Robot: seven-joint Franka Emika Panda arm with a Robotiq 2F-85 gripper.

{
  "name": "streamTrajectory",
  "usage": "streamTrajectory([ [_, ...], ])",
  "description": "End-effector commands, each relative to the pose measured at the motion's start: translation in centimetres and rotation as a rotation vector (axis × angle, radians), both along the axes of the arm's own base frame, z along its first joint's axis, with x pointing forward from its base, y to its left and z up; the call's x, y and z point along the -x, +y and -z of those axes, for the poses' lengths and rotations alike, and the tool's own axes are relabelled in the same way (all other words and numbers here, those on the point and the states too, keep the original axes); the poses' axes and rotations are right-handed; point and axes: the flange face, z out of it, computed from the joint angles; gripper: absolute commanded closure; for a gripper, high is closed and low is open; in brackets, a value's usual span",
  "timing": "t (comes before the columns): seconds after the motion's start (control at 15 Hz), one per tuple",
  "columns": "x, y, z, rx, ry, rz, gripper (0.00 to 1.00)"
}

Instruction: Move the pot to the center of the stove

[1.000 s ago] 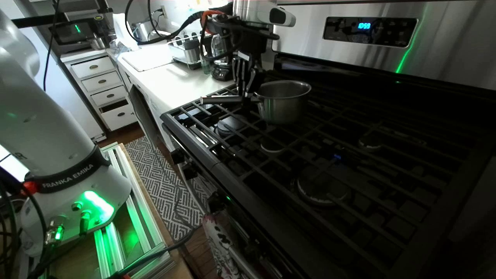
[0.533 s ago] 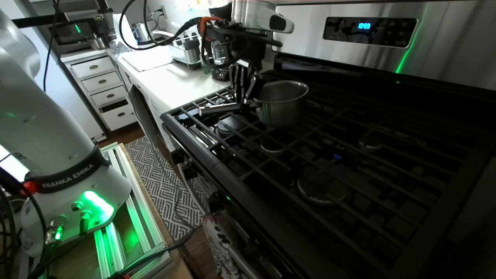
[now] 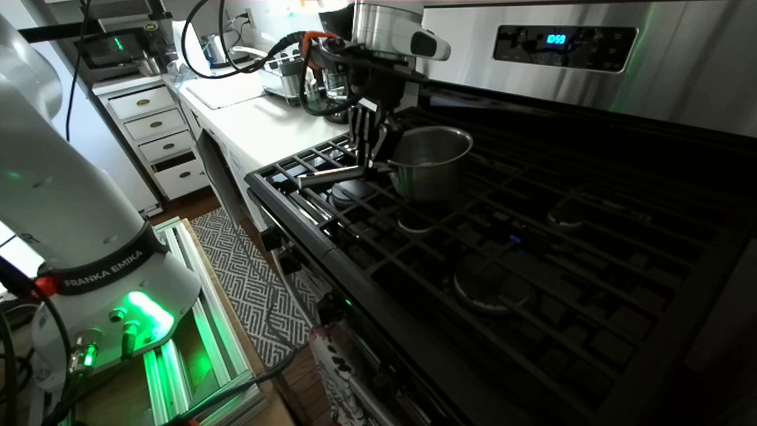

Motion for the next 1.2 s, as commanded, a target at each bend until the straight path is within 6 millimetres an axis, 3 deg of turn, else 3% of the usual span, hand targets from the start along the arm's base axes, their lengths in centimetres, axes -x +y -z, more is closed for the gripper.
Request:
streamTrajectory([
  [0.0, 1.0, -0.8, -0.2, 0.019, 0.015, 0.001, 0.93],
  [0.13, 0.9, -0.6, -0.2, 0.022, 0.018, 0.0, 0.93],
  [0.2, 0.9, -0.6, -0.2, 0.023, 0.017, 0.005, 0.47],
  [0.27, 0.8, -0.5, -0.3, 0.02, 0.015, 0.0, 0.45],
  [0.67, 0.6, 1.2, -2.8, 0.038, -0.029, -0.024, 0.05],
  [0.8, 0.3, 1.6, -3.6, 0.05, -0.035, -0.017, 0.0],
  [1.13, 0.5, 2.5, -6.7, 0.086, -0.08, 0.01, 0.0],
])
